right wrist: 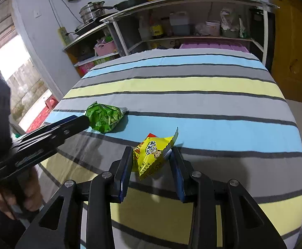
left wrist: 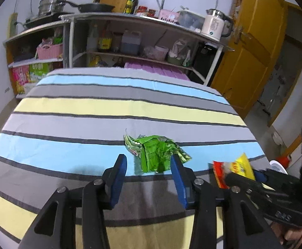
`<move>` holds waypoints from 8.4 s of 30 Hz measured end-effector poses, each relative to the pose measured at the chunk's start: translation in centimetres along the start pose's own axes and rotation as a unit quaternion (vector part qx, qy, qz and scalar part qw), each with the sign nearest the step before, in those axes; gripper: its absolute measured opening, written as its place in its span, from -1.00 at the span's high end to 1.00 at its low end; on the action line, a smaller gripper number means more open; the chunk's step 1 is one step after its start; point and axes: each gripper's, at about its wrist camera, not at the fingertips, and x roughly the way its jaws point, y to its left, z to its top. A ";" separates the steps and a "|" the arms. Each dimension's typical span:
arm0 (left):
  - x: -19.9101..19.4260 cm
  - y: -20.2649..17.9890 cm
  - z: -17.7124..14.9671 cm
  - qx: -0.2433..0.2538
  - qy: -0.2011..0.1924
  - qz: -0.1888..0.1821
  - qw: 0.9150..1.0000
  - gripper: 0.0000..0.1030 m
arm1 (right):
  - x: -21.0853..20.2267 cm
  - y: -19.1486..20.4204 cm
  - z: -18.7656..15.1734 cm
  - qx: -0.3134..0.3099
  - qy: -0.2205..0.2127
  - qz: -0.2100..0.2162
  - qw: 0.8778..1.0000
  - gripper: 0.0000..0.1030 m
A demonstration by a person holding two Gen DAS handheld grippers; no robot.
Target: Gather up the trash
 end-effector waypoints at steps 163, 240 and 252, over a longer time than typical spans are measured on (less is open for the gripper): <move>-17.5 -20.4 -14.3 0.198 -0.059 -0.175 0.963 0.44 | -27.4 -1.5 -18.5 0.080 -0.171 -0.224 0.956 -0.05; -17.9 -19.6 -16.7 0.189 -0.071 -0.117 0.972 0.44 | -26.2 -0.9 -20.4 0.076 -0.167 -0.226 0.957 -0.05; -17.6 -19.9 -16.9 0.193 -0.069 -0.109 0.973 0.44 | -26.2 -0.8 -20.4 0.076 -0.167 -0.227 0.956 -0.05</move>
